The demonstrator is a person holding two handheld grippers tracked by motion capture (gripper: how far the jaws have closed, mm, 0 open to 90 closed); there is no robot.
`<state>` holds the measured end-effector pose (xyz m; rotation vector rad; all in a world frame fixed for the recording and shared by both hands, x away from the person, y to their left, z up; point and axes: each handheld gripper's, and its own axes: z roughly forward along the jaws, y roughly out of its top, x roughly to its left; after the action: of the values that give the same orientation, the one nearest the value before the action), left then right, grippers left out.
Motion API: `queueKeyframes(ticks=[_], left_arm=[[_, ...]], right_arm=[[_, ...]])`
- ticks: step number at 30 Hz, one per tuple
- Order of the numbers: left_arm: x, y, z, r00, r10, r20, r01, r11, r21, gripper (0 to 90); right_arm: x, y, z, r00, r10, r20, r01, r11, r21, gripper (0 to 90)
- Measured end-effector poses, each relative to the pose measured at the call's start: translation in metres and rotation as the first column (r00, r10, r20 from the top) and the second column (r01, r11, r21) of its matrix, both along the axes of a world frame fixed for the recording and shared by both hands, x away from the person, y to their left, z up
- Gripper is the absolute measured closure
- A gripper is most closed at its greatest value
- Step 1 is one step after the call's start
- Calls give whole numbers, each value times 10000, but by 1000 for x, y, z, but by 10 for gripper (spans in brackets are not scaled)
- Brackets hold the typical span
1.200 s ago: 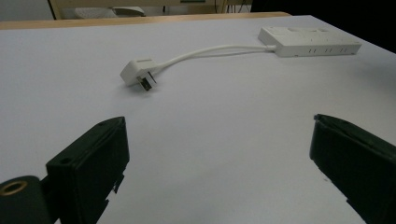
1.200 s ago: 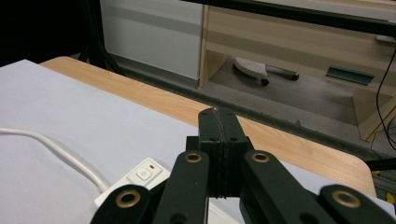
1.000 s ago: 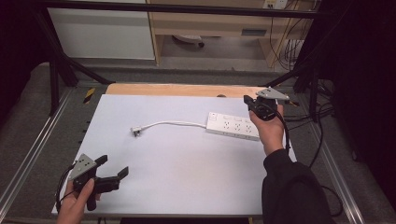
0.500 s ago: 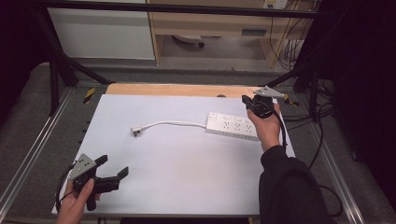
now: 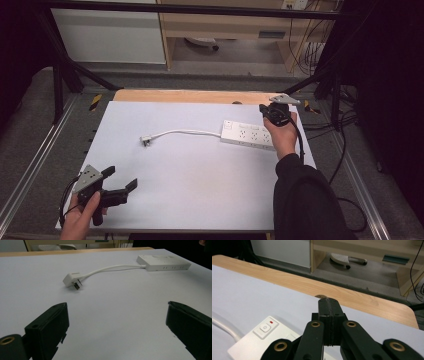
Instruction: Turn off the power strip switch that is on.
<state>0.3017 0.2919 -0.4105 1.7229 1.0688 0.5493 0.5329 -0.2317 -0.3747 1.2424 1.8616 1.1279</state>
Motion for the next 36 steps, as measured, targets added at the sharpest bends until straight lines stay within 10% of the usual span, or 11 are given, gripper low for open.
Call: queueKeyframes(ticks=[36], left_arm=[[0, 0, 1, 10000, -26, 54, 26, 10000, -30, 46]], right_arm=[[5, -7, -34, 9921, -238, -1228, 207, 9994, -270, 900]])
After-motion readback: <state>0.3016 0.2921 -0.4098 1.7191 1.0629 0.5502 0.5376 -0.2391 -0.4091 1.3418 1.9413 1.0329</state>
